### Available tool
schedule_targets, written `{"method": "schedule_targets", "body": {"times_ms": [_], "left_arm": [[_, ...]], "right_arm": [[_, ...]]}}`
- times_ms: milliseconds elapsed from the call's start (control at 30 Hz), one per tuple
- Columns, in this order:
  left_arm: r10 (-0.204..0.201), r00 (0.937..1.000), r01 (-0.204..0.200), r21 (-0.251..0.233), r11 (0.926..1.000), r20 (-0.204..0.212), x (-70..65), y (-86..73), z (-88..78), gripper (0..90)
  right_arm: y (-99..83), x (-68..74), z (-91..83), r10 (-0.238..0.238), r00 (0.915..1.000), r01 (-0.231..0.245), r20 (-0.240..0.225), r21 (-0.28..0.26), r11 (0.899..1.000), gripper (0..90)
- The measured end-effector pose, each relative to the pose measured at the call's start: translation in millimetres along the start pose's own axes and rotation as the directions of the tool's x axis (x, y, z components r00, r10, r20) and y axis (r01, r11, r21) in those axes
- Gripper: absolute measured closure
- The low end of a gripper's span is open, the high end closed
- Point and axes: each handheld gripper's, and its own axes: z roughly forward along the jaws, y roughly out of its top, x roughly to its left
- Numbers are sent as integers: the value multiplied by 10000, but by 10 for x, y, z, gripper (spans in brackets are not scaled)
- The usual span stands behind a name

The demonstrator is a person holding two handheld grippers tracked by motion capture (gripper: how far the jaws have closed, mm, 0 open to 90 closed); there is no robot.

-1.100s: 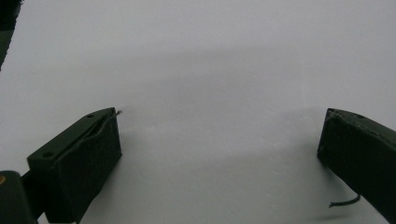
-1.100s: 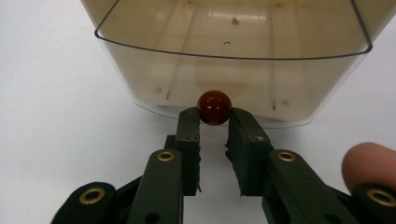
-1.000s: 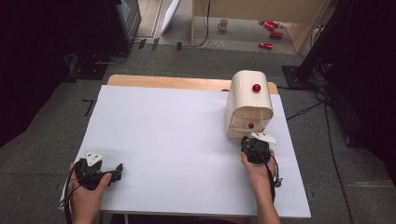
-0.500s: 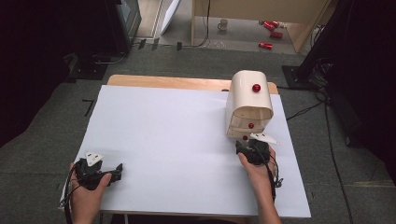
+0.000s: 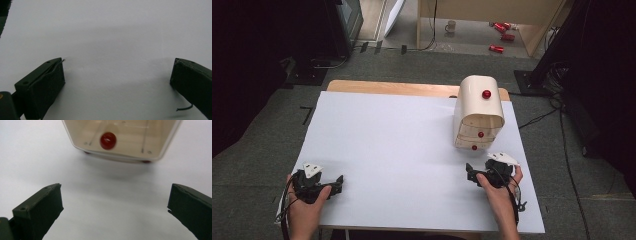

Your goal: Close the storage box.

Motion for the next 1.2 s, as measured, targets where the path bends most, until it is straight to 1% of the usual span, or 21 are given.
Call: {"method": "schedule_targets", "body": {"times_ms": [67, 167, 233, 333, 633, 767, 867, 933, 1000, 1033, 1200], "left_arm": [[-2, 10000, 2, 1, 10000, 1, 0, 0, 0, 0], [0, 10000, 0, 3, 10000, 2, 0, 0, 0, 0], [2, 10000, -2, 4, 10000, 2, 0, 0, 0, 0], [3, 10000, -3, 2, 10000, 0, 0, 0, 0, 0], [2, 10000, -2, -1, 10000, -5, -1, 0, 0, 0], [7, 10000, -7, 2, 10000, -5, -1, 0, 0, 0], [8, 10000, -8, 2, 10000, -5, -1, 0, 0, 0], [6, 10000, -6, -2, 10000, -8, -1, 0, 0, 0], [9, 10000, -9, -3, 10000, -9, -1, -1, 0, 0], [7, 10000, -7, -3, 10000, -8, -1, 0, 0, 0], [10, 10000, -10, -2, 10000, -9, -1, -1, -1, 0]], "right_arm": [[-42, -49, -39, -44, 9999, 44, 123, 16, 10000, 0], [-102, -124, -99, 32, 9999, -32, 161, 17, 10000, 0], [-150, -177, -137, 47, 9996, -49, 290, 55, 10000, 0], [-242, -265, -193, 136, 9988, -145, 477, 181, 9997, 0], [-476, -457, -324, 419, 9954, -457, 858, 432, 9980, 0], [-583, -534, -381, 345, 9941, -401, 1026, 533, 9978, 0], [-612, -572, -408, 445, 9933, -498, 1071, 471, 9977, 0], [-627, -579, -408, 252, 9926, -308, 1191, 454, 9985, 0], [-642, -558, -394, 110, 9915, -174, 1296, 483, 9987, 0], [-647, -547, -387, -40, 9906, -27, 1366, 491, 9988, 0], [-656, -544, -386, -21, 9905, -42, 1372, 458, 9989, 0]]}}
